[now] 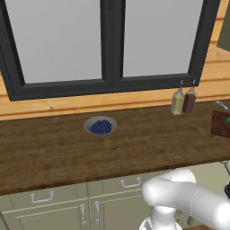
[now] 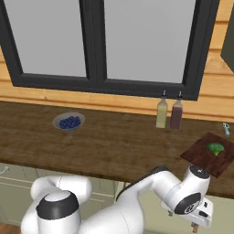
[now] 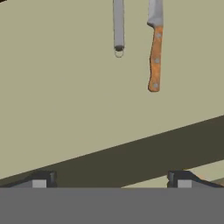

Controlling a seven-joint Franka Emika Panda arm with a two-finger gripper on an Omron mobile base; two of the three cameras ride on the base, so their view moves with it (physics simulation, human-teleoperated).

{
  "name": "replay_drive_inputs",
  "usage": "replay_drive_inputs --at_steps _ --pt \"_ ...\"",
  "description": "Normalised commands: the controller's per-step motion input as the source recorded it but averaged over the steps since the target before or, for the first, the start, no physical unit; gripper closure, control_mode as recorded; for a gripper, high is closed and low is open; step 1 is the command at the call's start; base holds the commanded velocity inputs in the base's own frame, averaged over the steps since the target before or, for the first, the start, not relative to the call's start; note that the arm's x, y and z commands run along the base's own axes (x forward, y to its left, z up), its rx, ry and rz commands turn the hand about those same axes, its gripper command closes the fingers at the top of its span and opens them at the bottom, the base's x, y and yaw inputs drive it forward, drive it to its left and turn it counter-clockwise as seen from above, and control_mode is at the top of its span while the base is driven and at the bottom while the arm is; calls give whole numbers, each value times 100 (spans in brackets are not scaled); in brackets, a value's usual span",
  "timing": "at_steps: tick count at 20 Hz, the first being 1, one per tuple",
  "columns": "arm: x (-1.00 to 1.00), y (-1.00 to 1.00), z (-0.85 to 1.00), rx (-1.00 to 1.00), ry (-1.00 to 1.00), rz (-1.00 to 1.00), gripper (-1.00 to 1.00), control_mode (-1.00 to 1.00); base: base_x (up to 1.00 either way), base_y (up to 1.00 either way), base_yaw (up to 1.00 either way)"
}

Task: Place the appropriate cutting tool for cutting the broccoli skin on the cutting board.

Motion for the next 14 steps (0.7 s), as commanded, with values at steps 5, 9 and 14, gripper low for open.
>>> replay_drive_inputs --at_steps 5,9,14 --pt "0 0 -32 -1 0 3 -100 -100 0 0 0" --pt "0 0 -27 -2 0 5 -100 -100 0 0 0" --pt "0 0 -19 -2 0 8 -100 -100 0 0 0"
